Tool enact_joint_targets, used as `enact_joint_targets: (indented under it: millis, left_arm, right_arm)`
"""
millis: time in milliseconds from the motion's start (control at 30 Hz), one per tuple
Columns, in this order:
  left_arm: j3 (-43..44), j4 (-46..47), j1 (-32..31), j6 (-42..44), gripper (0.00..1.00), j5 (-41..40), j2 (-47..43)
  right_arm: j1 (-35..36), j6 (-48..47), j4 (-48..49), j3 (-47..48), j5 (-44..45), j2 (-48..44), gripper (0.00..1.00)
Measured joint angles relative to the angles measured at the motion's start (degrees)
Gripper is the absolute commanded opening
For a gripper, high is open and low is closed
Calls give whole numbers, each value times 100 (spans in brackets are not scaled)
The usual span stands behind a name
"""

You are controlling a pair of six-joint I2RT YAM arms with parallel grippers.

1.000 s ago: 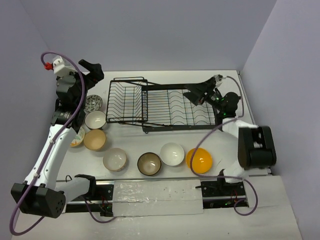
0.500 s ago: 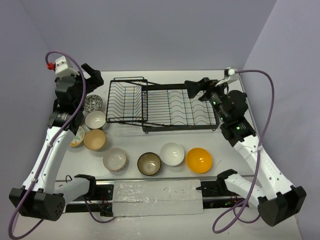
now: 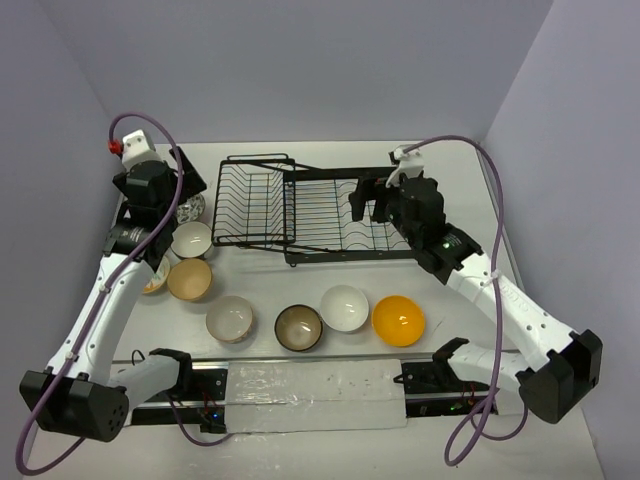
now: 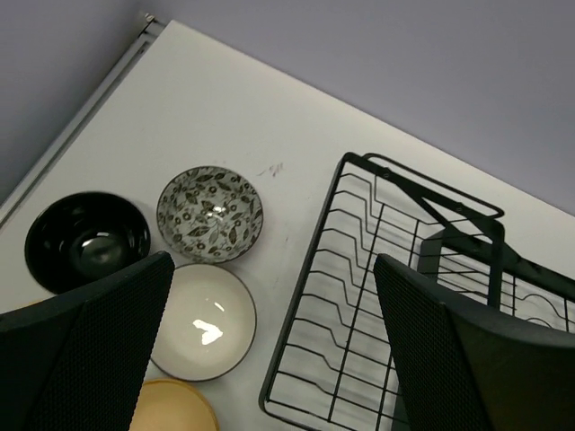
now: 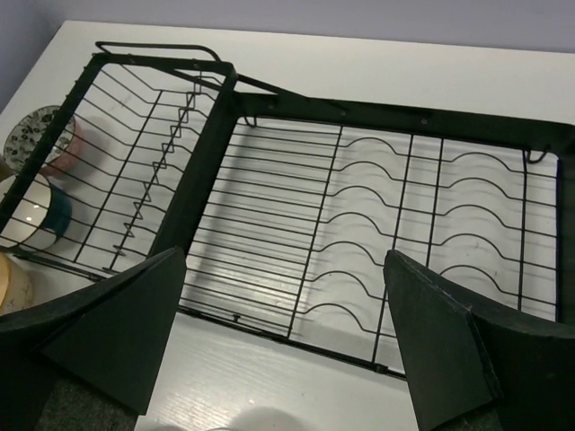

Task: Load the bowls into the dish rack
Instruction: Pick up the bowl from the center of the board.

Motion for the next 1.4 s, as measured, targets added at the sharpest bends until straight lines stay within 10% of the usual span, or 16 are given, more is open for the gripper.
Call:
enact_joint_targets:
  millis: [500,1400]
  left_arm:
    - [-570,-820,2,-531,99,-168,-175]
    - [-680,-957,-581,-474,99,-31,-566]
  right_arm:
    - [1530,-627,-1036,927,-450,927,80]
    - [3283,-509,-1445,-254,-1161,1683,62]
